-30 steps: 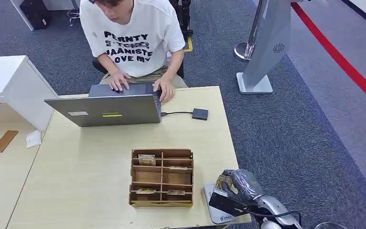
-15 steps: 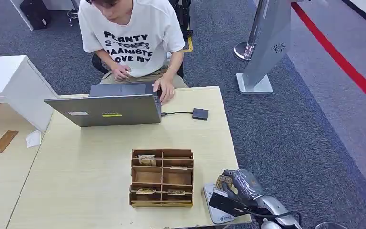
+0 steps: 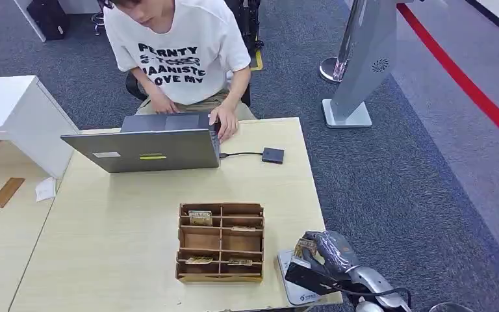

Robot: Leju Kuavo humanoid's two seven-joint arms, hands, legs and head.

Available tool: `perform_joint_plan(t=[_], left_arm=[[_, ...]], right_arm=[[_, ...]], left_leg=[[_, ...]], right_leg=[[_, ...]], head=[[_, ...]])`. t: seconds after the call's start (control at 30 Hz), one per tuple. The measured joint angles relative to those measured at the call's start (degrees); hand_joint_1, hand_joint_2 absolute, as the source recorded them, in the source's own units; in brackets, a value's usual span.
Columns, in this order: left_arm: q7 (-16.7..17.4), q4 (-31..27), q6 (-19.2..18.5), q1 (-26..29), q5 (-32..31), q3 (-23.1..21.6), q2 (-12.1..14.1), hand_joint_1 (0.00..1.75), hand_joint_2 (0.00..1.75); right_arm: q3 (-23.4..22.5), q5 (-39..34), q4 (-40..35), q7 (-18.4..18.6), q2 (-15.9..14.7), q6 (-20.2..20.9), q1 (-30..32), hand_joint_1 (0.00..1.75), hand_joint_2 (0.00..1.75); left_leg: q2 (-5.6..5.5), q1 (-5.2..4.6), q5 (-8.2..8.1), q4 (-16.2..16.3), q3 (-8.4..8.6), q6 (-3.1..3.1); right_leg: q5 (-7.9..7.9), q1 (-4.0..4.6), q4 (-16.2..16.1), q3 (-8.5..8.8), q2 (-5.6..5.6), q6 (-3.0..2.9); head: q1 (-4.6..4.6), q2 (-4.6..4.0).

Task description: Pass the card to the sensor for recognition and then transmit it.

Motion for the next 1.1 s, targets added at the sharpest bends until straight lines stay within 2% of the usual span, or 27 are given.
perform_joint_plan(t=[1.1], left_arm=[[-0.13, 0.00, 0.02, 0.00, 0.02, 0.00, 0.02, 0.00, 0.00]], right_arm=[[-0.02, 0.00, 0.00, 0.04, 0.09, 0.00, 0.00, 1.75, 1.75]], left_leg=[[0.00, 0.00, 0.00, 0.00, 0.01, 0.00]], right_leg=[[0.00, 0.00, -0.01, 0.01, 0.00, 0.00]], head=[[0.00, 0.00]])
